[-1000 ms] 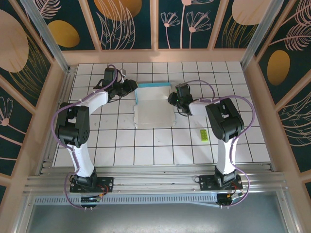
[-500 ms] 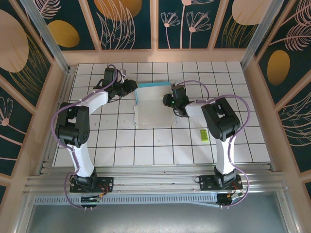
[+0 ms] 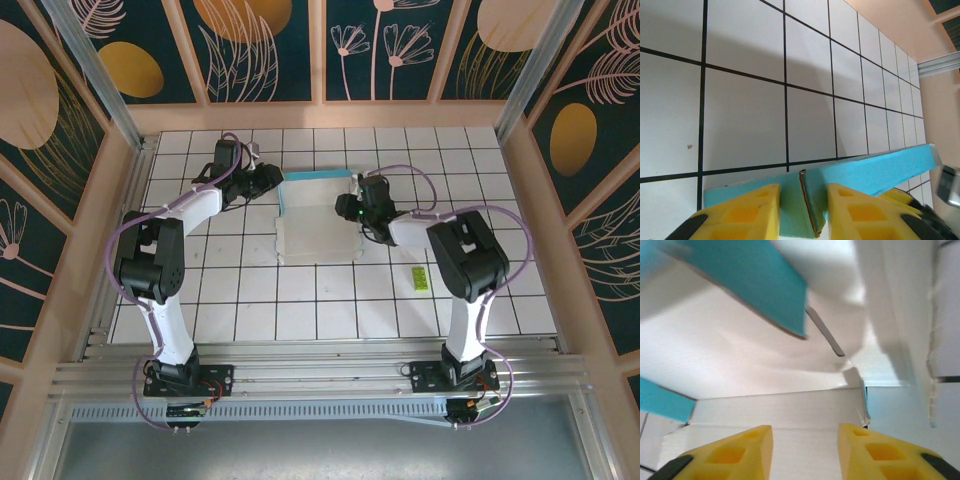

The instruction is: Fold the paper box

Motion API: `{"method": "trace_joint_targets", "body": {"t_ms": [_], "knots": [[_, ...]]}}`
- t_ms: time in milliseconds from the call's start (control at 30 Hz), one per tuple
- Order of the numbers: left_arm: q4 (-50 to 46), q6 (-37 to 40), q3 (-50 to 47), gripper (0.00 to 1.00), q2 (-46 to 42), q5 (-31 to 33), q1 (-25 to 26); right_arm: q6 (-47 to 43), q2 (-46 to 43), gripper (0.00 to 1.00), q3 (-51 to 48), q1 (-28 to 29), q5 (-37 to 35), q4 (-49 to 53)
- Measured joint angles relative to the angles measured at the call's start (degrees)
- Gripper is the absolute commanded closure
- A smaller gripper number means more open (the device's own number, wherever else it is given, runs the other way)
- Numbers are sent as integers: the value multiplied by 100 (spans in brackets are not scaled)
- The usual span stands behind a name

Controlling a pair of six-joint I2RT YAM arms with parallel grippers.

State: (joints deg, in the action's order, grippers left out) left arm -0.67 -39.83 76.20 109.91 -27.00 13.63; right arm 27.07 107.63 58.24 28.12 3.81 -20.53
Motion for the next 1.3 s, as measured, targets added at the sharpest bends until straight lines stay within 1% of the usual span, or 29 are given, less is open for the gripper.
{"method": "trace_joint_targets", "body": {"t_ms": [100, 167, 267, 333, 433, 567, 700, 733, 867, 933, 1067, 1200, 1300], "knots": [[-2, 0, 0, 73, 0, 2, 0, -358, -627, 51, -345, -44, -87, -17], [-2, 0, 0, 73, 0, 4, 0, -627, -1010, 44, -546, -168, -122, -28], [-2, 0, 0, 73, 0, 2, 0, -1038, -1191, 35, -590, -455, -122, -31], [-2, -2, 0, 73, 0, 2, 0, -1373, -1178, 34, -588, -636, -120, 7], [-4, 0, 2, 73, 0, 4, 0, -1912, -997, 39, -391, -776, -90, 214], [-68, 0, 37, 73, 4, 4, 0, -2535, -533, 45, 190, -763, 22, 466], [-87, 0, 48, 73, 7, 20, 4, -2914, -293, 46, 496, -750, 81, 627], [-90, 0, 52, 73, 9, 24, 4, -3003, -278, 49, 516, -750, 98, 649], [-98, -2, 68, 73, 15, 39, 9, -3338, -170, 71, 667, -750, 216, 796], [-103, -2, 76, 73, 26, 42, 9, -3418, -37, 78, 861, -750, 256, 881], [-103, -2, 85, 73, 31, 44, 9, -3405, 66, 85, 999, -750, 330, 973], [-101, -2, 92, 73, 42, 42, 9, -3097, 63, 86, 1001, -732, 442, 1169], [-98, -2, 96, 73, 48, 42, 11, -2669, 28, 87, 999, -704, 448, 1213]]}}
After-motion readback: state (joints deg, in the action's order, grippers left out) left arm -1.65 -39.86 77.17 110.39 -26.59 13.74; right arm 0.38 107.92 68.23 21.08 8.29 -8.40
